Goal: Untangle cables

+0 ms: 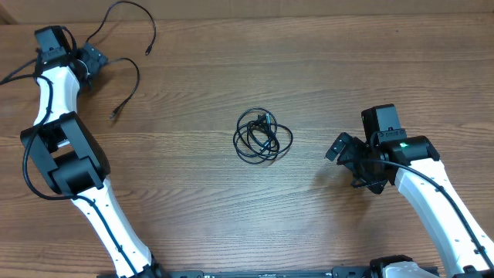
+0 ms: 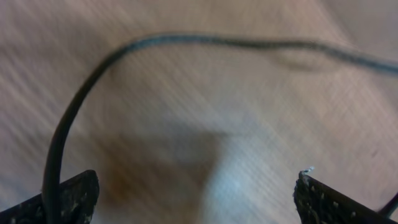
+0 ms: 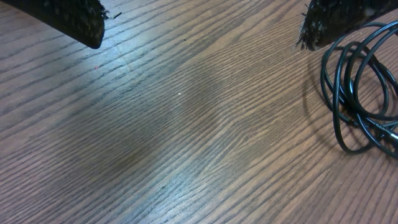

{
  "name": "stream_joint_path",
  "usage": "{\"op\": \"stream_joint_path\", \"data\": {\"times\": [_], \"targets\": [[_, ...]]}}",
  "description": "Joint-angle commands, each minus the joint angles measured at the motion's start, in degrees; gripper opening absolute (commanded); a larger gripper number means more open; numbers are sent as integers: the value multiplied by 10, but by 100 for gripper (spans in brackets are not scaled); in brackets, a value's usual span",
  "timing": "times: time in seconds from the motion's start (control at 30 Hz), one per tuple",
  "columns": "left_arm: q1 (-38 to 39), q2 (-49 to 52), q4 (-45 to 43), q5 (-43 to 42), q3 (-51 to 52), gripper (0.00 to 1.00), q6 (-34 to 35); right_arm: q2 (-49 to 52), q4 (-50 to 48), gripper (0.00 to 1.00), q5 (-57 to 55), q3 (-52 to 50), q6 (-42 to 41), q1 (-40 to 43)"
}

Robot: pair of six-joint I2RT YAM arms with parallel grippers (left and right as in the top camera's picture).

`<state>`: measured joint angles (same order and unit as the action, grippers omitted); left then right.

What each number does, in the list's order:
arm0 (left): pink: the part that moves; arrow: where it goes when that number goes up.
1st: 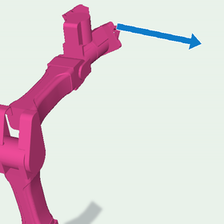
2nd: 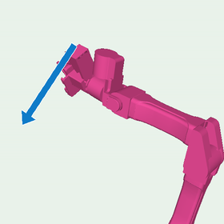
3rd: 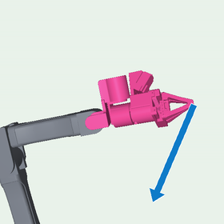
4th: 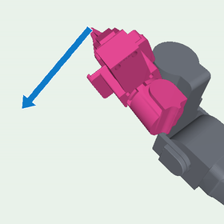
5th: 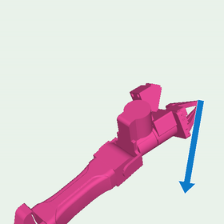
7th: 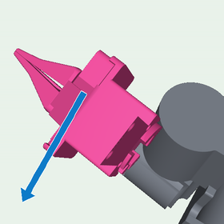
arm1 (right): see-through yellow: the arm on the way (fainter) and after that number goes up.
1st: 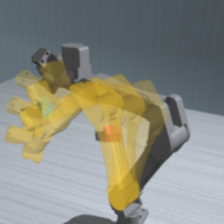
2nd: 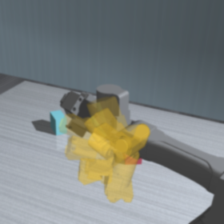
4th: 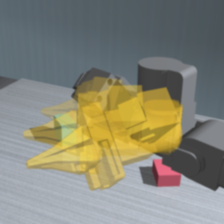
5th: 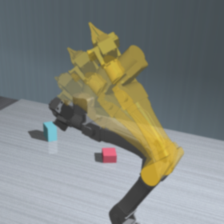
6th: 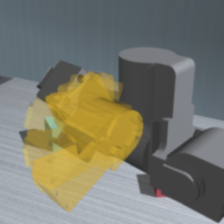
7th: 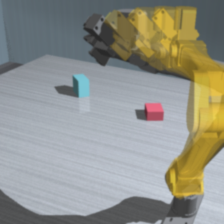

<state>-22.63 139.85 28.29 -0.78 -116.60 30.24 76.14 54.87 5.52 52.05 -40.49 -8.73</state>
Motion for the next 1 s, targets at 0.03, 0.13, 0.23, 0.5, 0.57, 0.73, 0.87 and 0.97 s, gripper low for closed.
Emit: {"op": "stream_joint_path", "data": {"times": [0.03,0.13,0.23,0.5,0.57,0.73,0.87,0.97], "targets": [[-8,1,-37,24,-5,69,-70,-1,-1,100,-4,-3,3,-3],[-21,0,-47,38,-7,24,-106,-1,0,100,-3,-3,3,-3],[-49,0,-47,40,-32,4,-114,-1,3,88,-4,-3,3,-3],[-94,-1,-47,-18,-183,4,-89,-1,10,86,-4,-3,3,-3],[-94,-1,-46,-20,-207,9,-59,-1,9,86,-4,-3,3,-3],[-91,5,-31,-99,-213,100,-15,-1,6,86,-4,-3,3,-3],[-84,30,49,-105,-211,100,-45,-1,5,86,-4,-3,3,-3],[-84,43,110,-99,-211,100,-83,-1,6,91,-3,-3,3,-3]]}}
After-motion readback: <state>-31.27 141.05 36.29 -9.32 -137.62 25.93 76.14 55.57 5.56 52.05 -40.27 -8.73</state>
